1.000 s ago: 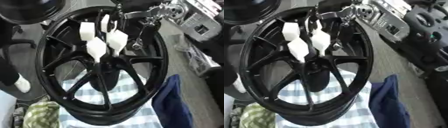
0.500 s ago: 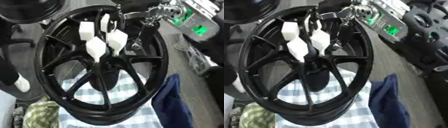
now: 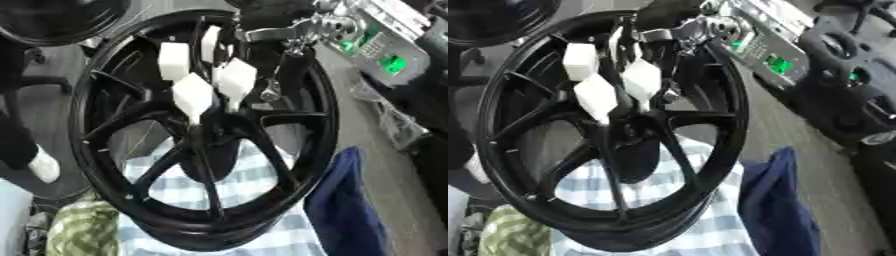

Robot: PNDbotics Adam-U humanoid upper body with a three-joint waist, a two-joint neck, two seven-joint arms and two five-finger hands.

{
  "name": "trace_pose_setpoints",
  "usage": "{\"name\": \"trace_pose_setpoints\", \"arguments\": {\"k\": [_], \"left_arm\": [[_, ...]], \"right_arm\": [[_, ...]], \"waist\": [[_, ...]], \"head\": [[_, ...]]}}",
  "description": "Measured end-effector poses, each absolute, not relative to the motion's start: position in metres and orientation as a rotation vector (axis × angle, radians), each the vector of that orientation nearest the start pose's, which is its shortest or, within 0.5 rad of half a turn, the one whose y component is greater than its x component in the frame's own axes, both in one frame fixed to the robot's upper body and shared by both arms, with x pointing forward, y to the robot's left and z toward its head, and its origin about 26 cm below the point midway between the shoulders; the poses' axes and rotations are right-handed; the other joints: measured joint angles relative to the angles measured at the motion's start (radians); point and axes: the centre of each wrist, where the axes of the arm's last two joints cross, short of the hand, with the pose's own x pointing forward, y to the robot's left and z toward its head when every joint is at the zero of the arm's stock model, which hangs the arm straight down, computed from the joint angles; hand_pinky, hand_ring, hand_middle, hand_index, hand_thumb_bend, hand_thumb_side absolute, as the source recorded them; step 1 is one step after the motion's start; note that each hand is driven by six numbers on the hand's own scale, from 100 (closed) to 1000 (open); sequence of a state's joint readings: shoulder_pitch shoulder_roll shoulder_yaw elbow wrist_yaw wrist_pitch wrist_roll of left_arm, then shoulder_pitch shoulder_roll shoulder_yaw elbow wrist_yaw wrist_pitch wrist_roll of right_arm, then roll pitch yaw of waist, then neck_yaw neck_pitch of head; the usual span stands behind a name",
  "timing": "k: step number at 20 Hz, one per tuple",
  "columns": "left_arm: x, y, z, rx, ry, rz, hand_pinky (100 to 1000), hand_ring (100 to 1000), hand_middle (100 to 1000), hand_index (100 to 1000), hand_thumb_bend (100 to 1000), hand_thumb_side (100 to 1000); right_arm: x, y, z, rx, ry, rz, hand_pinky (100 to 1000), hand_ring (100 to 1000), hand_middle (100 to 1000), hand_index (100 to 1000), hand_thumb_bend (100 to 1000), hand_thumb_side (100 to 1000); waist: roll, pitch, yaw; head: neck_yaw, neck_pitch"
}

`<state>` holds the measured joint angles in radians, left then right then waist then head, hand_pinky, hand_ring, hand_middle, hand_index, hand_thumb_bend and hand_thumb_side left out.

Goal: Pull the pin out of the wheel hub.

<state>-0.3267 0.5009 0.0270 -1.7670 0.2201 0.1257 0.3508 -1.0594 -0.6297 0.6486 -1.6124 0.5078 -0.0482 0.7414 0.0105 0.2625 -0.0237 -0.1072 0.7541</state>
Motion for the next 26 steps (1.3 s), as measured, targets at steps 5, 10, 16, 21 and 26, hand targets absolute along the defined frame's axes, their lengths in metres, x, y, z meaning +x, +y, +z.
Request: {"name": "trace_pose_setpoints", "arguments": {"k": [5, 10, 16, 21, 26], "left_arm": [[0.3315, 0.3155, 0.1816, 0.384, -1.99, 0.032, 868, 776, 823, 795, 1000, 554], [0.3316, 0.3154, 0.1816, 0.384, -1.99, 0.032, 868, 776, 824, 794, 1000, 553], [0.3315, 0.3154, 0.1816, 0.384, -1.99, 0.032, 869, 776, 825, 793, 1000, 552], [0.3316, 0.3153, 0.1815, 0.384, -1.989, 0.03, 869, 776, 826, 793, 1000, 552], [0.3316, 0.3153, 0.1815, 0.389, -1.99, 0.028, 870, 776, 826, 792, 1000, 552]], "right_arm": [[0.3737, -0.1406, 0.293, 0.815, 1.918, -2.866, 779, 669, 700, 780, 433, 100], [0.375, -0.1408, 0.2916, 0.814, 1.917, -2.869, 779, 667, 696, 776, 430, 100], [0.376, -0.141, 0.2904, 0.809, 1.926, -2.873, 772, 640, 667, 753, 423, 100], [0.376, -0.141, 0.2904, 0.796, 1.976, -2.864, 768, 613, 632, 723, 375, 100], [0.376, -0.141, 0.2902, 0.789, 2.015, -2.854, 760, 587, 605, 692, 340, 100]], "waist": [[0.001, 0.003, 0.001], [0.002, 0.005, 0.002], [0.004, 0.005, 0.002], [0.004, 0.006, 0.001], [0.004, 0.008, 0.001]], "head": [[-0.001, -0.001], [-0.001, -0.001], [-0.002, -0.001], [-0.004, -0.001], [-0.004, -0.001]]}}
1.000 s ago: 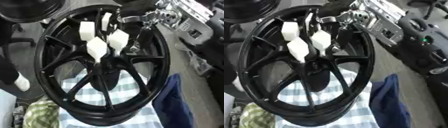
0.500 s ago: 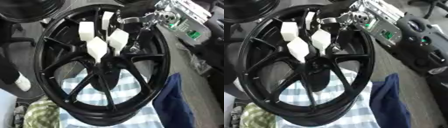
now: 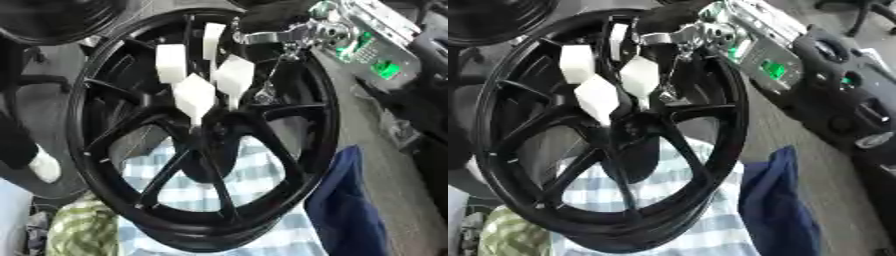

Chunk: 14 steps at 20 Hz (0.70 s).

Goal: Pull the pin out of the wheel hub.

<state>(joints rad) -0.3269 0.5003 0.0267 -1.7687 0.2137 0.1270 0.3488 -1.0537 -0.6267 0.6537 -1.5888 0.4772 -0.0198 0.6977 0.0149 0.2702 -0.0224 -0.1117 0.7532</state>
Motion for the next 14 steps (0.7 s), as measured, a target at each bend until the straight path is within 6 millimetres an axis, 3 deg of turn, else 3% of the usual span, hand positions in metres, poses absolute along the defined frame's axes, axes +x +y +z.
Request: {"name": "trace_pose_setpoints", "arguments": {"k": [6, 14], "left_arm": [[0.3316, 0.3153, 0.1815, 0.391, -1.99, 0.026, 871, 776, 825, 792, 1000, 551], [0.3316, 0.3152, 0.1815, 0.392, -1.989, 0.027, 871, 776, 825, 791, 1000, 551]], "right_arm": [[0.3761, -0.1415, 0.2891, 0.78, 2.032, -2.855, 747, 552, 556, 636, 279, 100], [0.3762, -0.1423, 0.2888, 0.747, 2.02, -2.871, 733, 518, 508, 587, 279, 100]], "waist": [[0.0, 0.004, 0.0], [-0.001, 0.005, 0.001]], "head": [[-0.001, 0.0], [-0.004, 0.0]]}}
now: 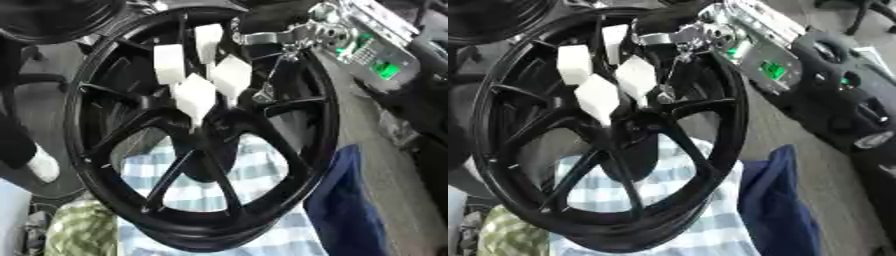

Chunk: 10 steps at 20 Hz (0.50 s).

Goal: Pull the pin out of the wheel hub.

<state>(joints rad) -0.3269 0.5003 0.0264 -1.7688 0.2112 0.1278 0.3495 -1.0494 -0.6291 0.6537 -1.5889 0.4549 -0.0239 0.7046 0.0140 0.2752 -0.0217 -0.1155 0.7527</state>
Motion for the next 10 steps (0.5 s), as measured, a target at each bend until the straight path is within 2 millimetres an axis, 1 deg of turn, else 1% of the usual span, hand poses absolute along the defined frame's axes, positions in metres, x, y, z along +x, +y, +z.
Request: {"name": "trace_pose_setpoints", "arguments": {"k": [10], "left_arm": [[0.3315, 0.3152, 0.1815, 0.392, -1.989, 0.026, 873, 776, 826, 790, 1000, 551]], "right_arm": [[0.3751, -0.1422, 0.2897, 0.697, 2.058, -2.906, 722, 501, 486, 565, 281, 100]], "waist": [[-0.003, 0.0, -0.001]], "head": [[0.0, 0.0]]}}
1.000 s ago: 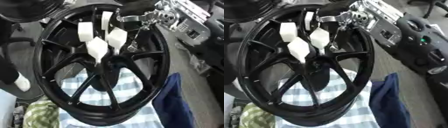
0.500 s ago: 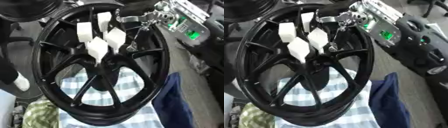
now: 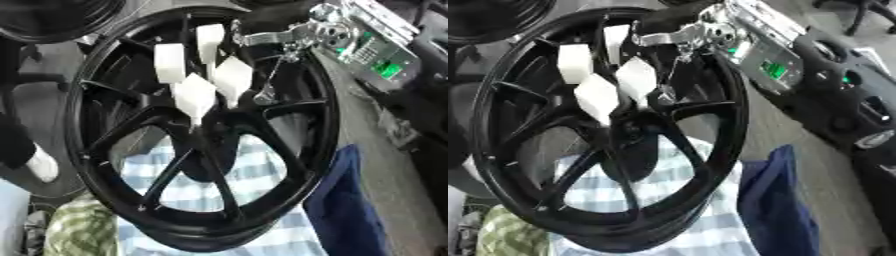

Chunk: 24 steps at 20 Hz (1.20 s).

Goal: Pull the pin out of the wheel hub.

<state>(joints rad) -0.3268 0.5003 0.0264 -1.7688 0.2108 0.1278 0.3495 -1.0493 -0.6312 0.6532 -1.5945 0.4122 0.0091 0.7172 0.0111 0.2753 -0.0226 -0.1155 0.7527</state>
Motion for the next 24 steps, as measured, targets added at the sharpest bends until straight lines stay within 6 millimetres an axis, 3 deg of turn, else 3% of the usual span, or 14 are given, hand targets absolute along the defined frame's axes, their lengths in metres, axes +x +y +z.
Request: {"name": "trace_pose_setpoints", "arguments": {"k": [15, 24], "left_arm": [[0.331, 0.315, 0.181, 0.396, -1.989, 0.025, 875, 776, 827, 789, 1000, 551], [0.331, 0.315, 0.181, 0.396, -1.989, 0.025, 875, 776, 828, 789, 1000, 552]], "right_arm": [[0.358, -0.152, 0.322, 0.655, 2.253, -2.847, 709, 487, 468, 548, 273, 100], [0.343, -0.171, 0.348, 0.685, 2.474, -2.684, 709, 486, 465, 547, 266, 100]], "waist": [[-0.001, 0.0, -0.003], [-0.002, 0.0, -0.003]], "head": [[0.0, 0.0], [-0.008, 0.0]]}}
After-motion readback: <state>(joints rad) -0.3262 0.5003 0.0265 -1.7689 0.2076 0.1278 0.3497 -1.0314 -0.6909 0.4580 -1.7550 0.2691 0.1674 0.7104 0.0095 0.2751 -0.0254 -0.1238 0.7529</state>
